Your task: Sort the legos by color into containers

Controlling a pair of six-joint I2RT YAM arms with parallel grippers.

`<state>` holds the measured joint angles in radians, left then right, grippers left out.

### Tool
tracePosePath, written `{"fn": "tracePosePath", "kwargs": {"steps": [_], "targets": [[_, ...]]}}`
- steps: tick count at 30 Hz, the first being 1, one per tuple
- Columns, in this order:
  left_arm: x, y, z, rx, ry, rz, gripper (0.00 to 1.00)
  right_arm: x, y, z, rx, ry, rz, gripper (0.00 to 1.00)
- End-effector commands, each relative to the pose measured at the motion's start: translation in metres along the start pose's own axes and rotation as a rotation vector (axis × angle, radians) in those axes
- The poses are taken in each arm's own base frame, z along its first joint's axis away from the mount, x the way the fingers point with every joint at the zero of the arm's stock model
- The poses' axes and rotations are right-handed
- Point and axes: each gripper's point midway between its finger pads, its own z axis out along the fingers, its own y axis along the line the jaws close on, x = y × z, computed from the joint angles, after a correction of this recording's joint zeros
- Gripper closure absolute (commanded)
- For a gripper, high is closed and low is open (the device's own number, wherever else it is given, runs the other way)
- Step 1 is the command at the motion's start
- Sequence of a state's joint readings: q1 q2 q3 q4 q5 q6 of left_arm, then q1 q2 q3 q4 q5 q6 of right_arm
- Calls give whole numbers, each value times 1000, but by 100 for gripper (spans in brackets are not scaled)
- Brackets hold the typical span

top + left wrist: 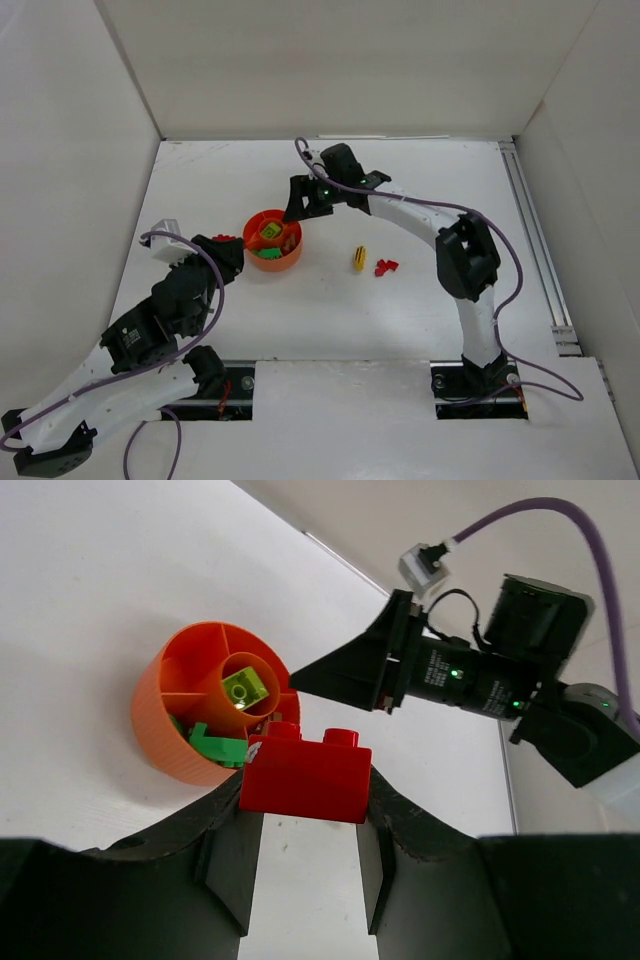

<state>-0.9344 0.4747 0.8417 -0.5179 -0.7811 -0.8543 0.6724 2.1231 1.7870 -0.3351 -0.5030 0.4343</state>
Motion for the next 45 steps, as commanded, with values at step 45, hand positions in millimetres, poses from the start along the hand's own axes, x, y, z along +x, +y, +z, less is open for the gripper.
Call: {"fn": "tracePosePath", "kwargs": {"steps": [45], "targets": [[28,-12,8,72,76,43,85,133,-141,-122,741,72,406,33]]}}
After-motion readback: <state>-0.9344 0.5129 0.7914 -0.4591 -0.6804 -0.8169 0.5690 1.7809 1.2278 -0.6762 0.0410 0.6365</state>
